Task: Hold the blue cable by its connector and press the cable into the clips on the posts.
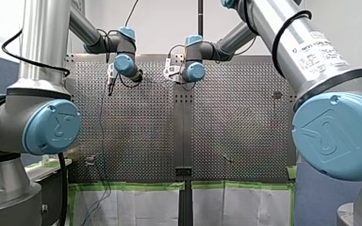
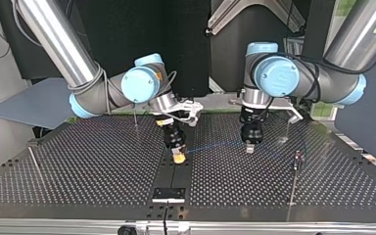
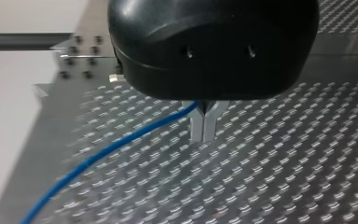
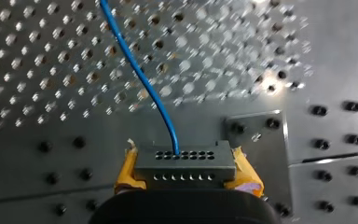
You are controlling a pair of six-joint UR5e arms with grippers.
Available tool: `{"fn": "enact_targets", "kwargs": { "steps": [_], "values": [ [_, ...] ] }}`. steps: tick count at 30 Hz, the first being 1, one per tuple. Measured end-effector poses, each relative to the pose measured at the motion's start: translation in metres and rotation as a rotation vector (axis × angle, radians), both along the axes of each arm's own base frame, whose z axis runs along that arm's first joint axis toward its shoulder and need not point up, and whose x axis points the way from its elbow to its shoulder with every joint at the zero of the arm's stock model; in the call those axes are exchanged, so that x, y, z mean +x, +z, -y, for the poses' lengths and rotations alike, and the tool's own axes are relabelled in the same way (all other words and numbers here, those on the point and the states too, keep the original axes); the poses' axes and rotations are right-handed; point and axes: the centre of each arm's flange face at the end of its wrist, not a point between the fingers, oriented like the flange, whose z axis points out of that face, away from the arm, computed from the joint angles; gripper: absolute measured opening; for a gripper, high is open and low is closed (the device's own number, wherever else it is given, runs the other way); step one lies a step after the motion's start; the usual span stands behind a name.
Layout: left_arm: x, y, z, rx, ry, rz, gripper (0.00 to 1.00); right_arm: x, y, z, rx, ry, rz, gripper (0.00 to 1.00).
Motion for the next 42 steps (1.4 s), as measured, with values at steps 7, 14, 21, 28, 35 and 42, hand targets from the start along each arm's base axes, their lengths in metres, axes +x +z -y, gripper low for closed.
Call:
{"fn": "enact_targets", "kwargs": {
  "steps": [7,14,21,28,35,42],
  "values": [
    [-0.005,-0.044,0.024,0.016,-0.001,-0.038,0.0,-0.006,-0.023,0.0,0.008,-0.037,0.007,0.0],
    [-0.02,-0.095,0.047,0.014,0.0,-0.09,0.0,-0.012,-0.047,-0.002,0.01,-0.063,0.007,0.0],
    [-0.038,-0.141,0.072,0.03,-0.026,-0.13,0.0,-0.021,-0.07,-0.004,0.01,-0.098,0.006,0.0],
    [-0.053,-0.177,0.101,0.041,-0.085,-0.146,0.0,-0.03,-0.102,-0.004,0.011,-0.137,-0.017,0.0],
    [-0.065,-0.207,0.123,0.039,-0.12,-0.154,0.0,-0.041,-0.157,-0.001,0.049,-0.184,-0.049,0.0],
    [-0.067,-0.236,0.122,0.045,-0.109,-0.166,0.0,-0.06,-0.217,0.0,0.089,-0.24,-0.09,0.0]
  ]
}}
